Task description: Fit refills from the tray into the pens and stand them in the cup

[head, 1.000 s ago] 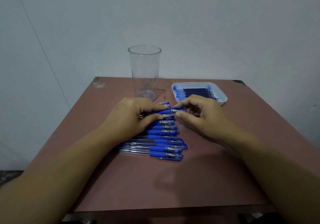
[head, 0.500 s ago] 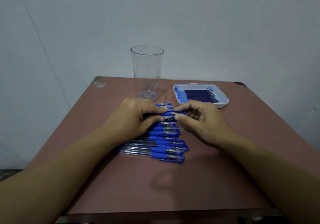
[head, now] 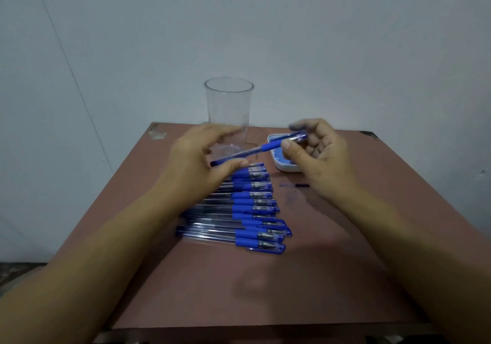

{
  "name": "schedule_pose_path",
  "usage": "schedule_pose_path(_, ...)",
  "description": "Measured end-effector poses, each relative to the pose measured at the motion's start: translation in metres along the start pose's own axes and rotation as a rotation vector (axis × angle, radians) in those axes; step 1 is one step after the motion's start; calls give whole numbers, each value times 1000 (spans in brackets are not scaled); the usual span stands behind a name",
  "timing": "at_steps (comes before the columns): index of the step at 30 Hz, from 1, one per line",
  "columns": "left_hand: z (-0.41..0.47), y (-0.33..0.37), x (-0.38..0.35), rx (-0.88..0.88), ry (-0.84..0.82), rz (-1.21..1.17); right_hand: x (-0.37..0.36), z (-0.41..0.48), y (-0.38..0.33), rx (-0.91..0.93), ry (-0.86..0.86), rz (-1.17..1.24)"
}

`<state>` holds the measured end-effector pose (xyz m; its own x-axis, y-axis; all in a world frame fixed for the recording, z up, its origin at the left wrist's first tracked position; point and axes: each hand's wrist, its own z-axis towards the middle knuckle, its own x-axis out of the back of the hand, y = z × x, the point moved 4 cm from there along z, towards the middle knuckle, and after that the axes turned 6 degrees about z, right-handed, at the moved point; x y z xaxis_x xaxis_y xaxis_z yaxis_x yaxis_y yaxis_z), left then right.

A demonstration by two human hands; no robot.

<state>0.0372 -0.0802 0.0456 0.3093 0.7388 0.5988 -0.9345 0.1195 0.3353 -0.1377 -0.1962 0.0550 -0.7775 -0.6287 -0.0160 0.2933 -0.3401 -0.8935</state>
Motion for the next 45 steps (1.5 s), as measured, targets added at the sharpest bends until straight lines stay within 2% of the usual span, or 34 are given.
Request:
schedule_pose_path(4, 26, -33, 27, 97, 47, 98, 13, 32, -22, 116, 130, -60)
schedule_pose_path(8, 48, -58, 23, 120, -52, 151, 19, 62, -36, 230, 229, -18)
schedule_pose_path(12, 56, -69, 8, 108, -114, 104, 15, 86, -35, 272, 265, -74)
schedule_pose_path(20, 57, -71, -3, 107, -81, -45, -19, 123, -16, 288, 45, -387)
schedule_pose_path(26, 58, -69, -4, 125, -93, -25, -36, 120, 1, 363, -156, -658)
schedule_pose_path(31, 56, -65, -3, 156, -105, 25, -31, 107, 4, 356, -132, -663)
schedule_pose_path(34, 50, -59, 1, 243, -109, 102, -23, 92, 1, 363, -97, -650)
schedule_pose_path(36, 39, -47, 5, 287, -120, 153, -15, 79, 4, 294, -143, -684)
schedule_pose_path(38, 22, -30, 8, 284, -209, 188, -9, 66, 12, 183, -255, -754)
schedule_pose_path(41, -11, -9, 3, 217, -448, 187, -5, 49, 27, 76, -424, -893)
schedule_pose_path(43, -31, -2, -4, 155, -582, 240, -6, 40, 35, 47, -479, -927)
schedule_pose_path(45, -45, -1, -11, 128, -637, 290, -9, 34, 40, 26, -512, -925)
